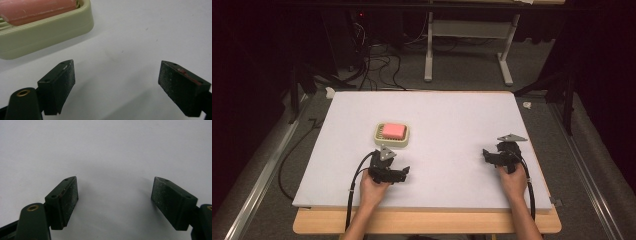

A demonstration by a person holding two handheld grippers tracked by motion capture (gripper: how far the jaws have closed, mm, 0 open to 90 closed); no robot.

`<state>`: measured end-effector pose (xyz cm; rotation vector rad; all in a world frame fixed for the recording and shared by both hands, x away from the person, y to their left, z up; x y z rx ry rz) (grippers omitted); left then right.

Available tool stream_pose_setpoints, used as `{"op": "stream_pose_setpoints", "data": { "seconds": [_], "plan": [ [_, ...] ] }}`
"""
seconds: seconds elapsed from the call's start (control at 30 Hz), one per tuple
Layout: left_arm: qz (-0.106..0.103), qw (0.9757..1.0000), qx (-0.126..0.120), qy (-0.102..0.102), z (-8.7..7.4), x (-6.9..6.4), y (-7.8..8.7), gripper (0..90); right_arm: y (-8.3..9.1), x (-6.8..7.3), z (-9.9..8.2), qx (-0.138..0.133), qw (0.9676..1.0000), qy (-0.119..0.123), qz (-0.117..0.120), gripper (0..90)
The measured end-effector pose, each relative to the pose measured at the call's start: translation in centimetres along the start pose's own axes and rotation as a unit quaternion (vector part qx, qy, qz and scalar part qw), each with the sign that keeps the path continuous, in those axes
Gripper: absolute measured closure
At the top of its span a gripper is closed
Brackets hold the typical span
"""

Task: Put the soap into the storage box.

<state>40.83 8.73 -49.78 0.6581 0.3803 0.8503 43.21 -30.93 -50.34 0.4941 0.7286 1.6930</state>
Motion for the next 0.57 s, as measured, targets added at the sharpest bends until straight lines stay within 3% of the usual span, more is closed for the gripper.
{"op": "stream_pose_setpoints", "data": {
  "seconds": [0.13,0.27,0.57],
  "plan": [
    [0.005,1.0000,0.005,-0.001,-0.38,-0.10,-0.64,15.0,-0.02,0.00,0.00,-0.001,1.0000,0.001,-0.001,22.2],
    [0.018,0.9997,0.006,-0.015,-0.56,-0.37,-0.85,14.9,-0.01,-0.01,0.00,0.000,1.0000,0.000,0.000,22.3],
    [0.009,0.9999,0.010,-0.006,-0.57,-0.19,-0.90,15.0,0.00,0.00,0.00,0.000,1.0000,0.000,0.000,22.3]
  ]
}}
Point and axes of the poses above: each handheld gripper's, and its own axes: y roughly backward along the jaws, z roughly out of its top, x roughly to its left, the point moved 3 cm from there along -y, roughly forward along the jaws, and after that the axes turned 1 degree about y, right-handed, at the moved point
